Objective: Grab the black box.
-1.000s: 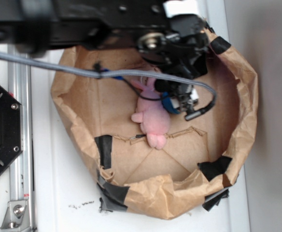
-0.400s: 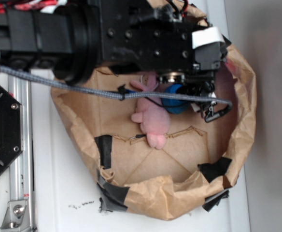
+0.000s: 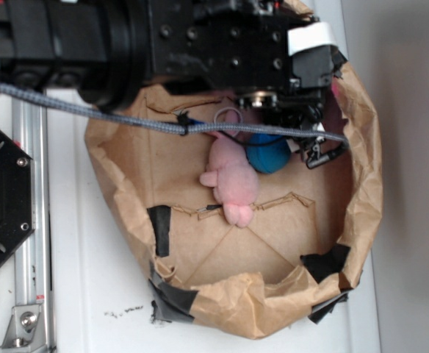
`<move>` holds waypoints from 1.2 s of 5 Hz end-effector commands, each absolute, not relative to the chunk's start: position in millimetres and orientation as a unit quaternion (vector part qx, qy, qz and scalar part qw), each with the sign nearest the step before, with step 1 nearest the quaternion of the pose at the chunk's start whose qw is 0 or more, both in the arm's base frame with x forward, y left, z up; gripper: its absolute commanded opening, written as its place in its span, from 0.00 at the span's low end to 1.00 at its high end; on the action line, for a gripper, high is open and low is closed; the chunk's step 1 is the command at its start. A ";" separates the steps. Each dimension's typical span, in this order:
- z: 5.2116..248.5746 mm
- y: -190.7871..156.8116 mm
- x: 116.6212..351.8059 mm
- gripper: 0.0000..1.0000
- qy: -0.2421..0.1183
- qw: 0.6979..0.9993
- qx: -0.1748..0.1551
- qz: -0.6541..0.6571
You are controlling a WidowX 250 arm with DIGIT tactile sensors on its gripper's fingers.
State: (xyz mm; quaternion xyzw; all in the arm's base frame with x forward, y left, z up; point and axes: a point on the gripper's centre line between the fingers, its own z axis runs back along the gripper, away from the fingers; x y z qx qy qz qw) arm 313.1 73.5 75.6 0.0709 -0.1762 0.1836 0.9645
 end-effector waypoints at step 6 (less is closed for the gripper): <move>48.8 88.2 310.0 0.00 -0.153 0.967 0.009 0.203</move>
